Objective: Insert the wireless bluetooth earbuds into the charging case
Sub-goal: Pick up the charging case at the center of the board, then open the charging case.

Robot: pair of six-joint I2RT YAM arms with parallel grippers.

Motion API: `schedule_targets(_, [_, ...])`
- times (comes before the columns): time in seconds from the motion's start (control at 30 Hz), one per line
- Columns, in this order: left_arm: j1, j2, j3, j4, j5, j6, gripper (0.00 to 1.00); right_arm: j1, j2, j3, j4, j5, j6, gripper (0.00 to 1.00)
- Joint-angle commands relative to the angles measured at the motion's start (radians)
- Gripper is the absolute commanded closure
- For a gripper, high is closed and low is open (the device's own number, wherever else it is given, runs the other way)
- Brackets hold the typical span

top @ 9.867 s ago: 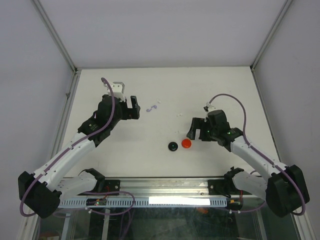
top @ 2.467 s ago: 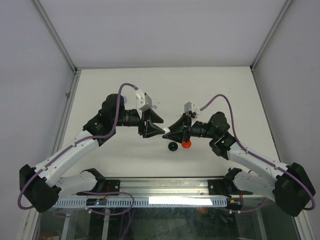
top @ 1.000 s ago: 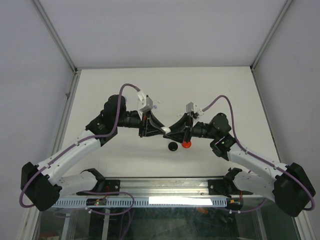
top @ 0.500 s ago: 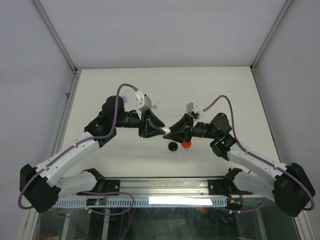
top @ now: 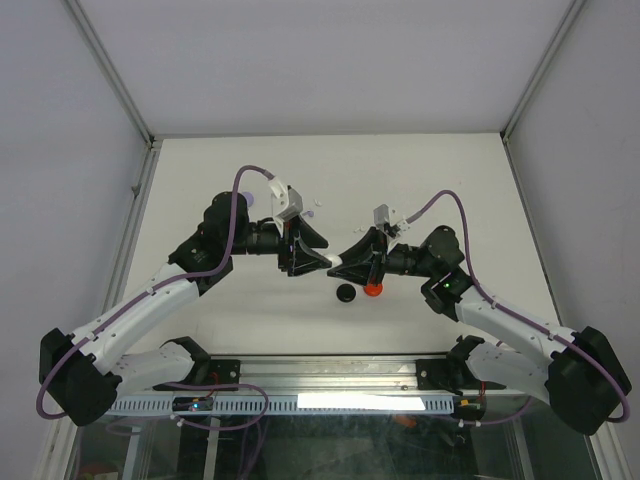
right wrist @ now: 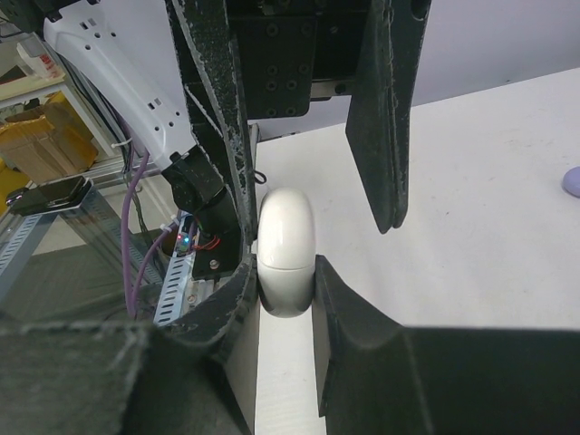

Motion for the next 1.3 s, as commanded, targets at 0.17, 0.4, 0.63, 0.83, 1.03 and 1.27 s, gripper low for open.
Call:
schedule_targets(0.17, [0.04, -0.011, 0.009, 0.046, -0.106, -0.012, 0.43, 0.006, -0.041, 0.01, 0.052, -0.058, 0.015, 0.99])
schedule_targets(0.4, [0.044, -0.003, 0.006, 0.047, -0.117, -0.017, 0.4, 0.004, -0.048, 0.011, 0.052, -0.065, 0.017, 0.99])
schedule_targets(0.63, [0.051, 0.002, 0.006, 0.041, -0.153, -0.028, 0.36, 0.005, -0.049, 0.007, 0.05, -0.064, 0.016, 0.99])
schedule_targets(0.83, [0.056, 0.006, 0.005, 0.04, -0.18, -0.038, 0.34, 0.004, -0.049, 0.007, 0.049, -0.066, 0.018, 0.99])
schedule_targets(1.03, [0.056, 0.007, 0.005, 0.04, -0.157, -0.04, 0.31, 0.002, -0.054, 0.003, 0.032, -0.03, 0.005, 0.99])
schedule_targets(1.27, [0.055, 0.004, 0.025, 0.028, -0.232, -0.059, 0.19, -0.009, -0.121, 0.006, -0.213, 0.22, -0.117, 0.99])
